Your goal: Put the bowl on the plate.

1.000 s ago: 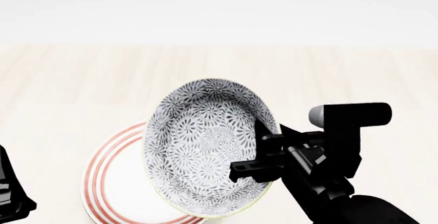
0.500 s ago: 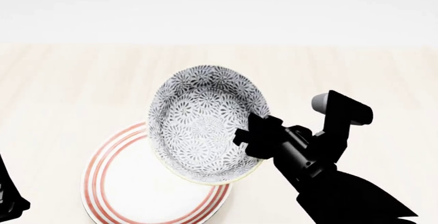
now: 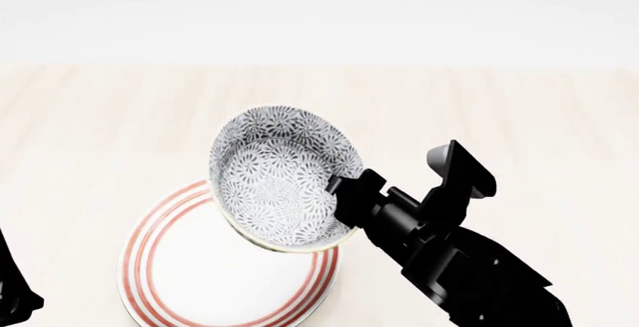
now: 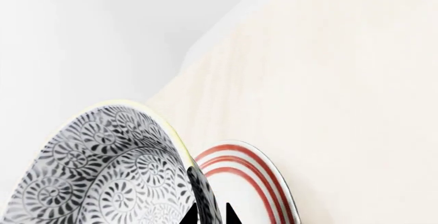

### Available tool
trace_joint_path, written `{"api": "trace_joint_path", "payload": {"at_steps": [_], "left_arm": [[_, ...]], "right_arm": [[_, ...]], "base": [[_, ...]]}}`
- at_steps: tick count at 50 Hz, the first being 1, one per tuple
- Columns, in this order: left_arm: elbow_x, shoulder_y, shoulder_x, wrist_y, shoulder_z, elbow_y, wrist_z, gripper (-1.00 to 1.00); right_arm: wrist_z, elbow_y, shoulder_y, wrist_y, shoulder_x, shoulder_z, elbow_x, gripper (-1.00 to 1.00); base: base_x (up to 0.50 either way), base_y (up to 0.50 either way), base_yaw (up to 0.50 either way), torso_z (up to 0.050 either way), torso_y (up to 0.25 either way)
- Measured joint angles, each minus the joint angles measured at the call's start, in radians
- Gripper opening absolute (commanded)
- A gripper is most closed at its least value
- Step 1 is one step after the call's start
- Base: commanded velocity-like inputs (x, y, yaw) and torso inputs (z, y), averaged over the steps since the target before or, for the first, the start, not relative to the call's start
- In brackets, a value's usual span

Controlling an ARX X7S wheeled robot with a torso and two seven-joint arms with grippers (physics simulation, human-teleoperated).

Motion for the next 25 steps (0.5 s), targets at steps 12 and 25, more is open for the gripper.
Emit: {"api": "trace_joint_path", "payload": {"at_steps": [12,25], "left_arm": [[-0.001,0.014,0.000,0.006,0.008,0.007,-0.003,1.00],[-0.017,0.034,-0.004,0.011,0.008,0.026,-0.004,1.00]], "right_arm": [[-0.052,0.084,0.042,0.027,-0.092,0.280,-0.401,-1.00],[-0.001,0.109,0.049,-0.010,-0.136,0.205,-0.420,-1.00]], "base": [[0.00,0.00,0.00,0.000,0.000],[0.00,0.00,0.00,0.000,0.001]]}}
